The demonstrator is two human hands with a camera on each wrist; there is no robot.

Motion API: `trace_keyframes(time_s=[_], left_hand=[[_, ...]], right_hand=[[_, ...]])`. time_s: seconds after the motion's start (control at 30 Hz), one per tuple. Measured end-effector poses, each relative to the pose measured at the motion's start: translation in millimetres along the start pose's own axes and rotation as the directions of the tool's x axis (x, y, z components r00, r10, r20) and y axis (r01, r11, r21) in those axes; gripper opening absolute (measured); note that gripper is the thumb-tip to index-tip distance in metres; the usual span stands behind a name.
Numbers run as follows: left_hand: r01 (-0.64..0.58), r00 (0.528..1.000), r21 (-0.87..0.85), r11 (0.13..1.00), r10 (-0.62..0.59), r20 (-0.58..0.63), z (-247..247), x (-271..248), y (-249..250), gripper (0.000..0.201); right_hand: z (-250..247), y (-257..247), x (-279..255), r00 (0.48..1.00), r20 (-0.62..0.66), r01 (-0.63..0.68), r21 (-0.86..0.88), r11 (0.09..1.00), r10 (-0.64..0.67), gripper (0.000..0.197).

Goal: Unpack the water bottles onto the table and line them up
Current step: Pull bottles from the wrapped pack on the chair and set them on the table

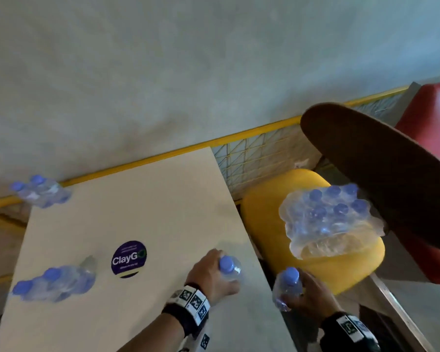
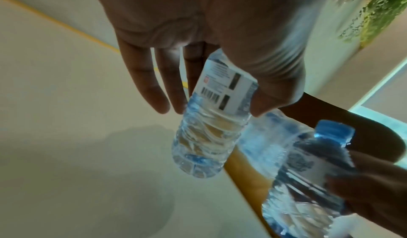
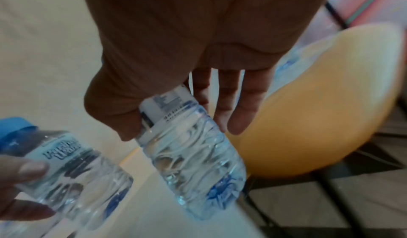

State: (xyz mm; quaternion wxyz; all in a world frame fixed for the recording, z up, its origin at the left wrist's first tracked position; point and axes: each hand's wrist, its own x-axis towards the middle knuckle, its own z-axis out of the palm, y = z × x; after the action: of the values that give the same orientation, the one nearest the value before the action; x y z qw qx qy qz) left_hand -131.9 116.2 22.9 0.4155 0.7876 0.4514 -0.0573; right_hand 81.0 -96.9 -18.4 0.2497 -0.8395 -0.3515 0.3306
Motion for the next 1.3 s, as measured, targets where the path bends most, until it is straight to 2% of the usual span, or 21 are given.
trace_keyframes(time_s=[0.1,0.23,0.3,0.37,0.43,0.6,0.77,0.87,1.0,1.17,1.2,1.3], left_hand=[[0.103,0.985,-0.011,0.995,-0.103,-0.141,-46,-33,-80,0.057],[0.206,0.947,-0.054,0.977,-0.213,-0.239,-103,-84,-172,0.045],[0.262,0.919,-0.092,0.961,-0.277,-0.281,-126,-107,-217,0.046],[0.310,0.884,-0.135,0.941,-0.338,-0.324,-149,-126,-258,0.047],[0.343,0.862,-0.163,0.925,-0.379,-0.338,-168,-141,-291,0.049],[0.382,0.821,-0.199,0.903,-0.430,-0.376,-198,-146,-357,0.048],[0.388,0.817,-0.212,0.897,-0.441,-0.372,-216,-140,-387,0.048],[0.362,0.832,-0.213,0.908,-0.418,-0.365,-220,-133,-403,0.048],[0.337,0.863,-0.180,0.924,-0.379,-0.335,-229,-120,-408,0.043],[0.335,0.891,-0.103,0.937,-0.351,-0.289,-235,-109,-403,0.026],[0.332,0.895,-0.094,0.939,-0.345,-0.282,-236,-109,-401,0.024],[0.300,0.901,-0.126,0.946,-0.324,-0.287,-235,-110,-403,0.029]], right_hand=[[47,-63,2,0.984,0.134,0.123,-0.008,0.992,-0.121,0.047],[110,-159,11,0.915,0.292,0.308,-0.064,0.949,-0.277,0.059],[145,-208,15,0.878,0.353,0.375,-0.089,0.923,-0.323,0.059],[183,-255,19,0.845,0.405,0.425,-0.113,0.898,-0.349,0.054],[222,-297,23,0.827,0.430,0.457,-0.138,0.879,-0.362,0.057],[306,-373,23,0.790,0.494,0.499,-0.173,0.849,-0.363,0.051],[361,-399,26,0.845,0.425,0.428,-0.172,0.887,-0.325,0.047],[377,-415,26,0.856,0.404,0.421,-0.184,0.888,-0.322,0.046],[393,-429,23,0.863,0.410,0.419,-0.252,0.872,-0.296,0.024],[400,-439,15,0.860,0.409,0.442,-0.295,0.847,-0.306,0.011],[401,-437,15,0.866,0.396,0.434,-0.287,0.854,-0.307,0.014],[408,-418,18,0.913,0.335,0.318,-0.230,0.920,-0.232,0.062]])
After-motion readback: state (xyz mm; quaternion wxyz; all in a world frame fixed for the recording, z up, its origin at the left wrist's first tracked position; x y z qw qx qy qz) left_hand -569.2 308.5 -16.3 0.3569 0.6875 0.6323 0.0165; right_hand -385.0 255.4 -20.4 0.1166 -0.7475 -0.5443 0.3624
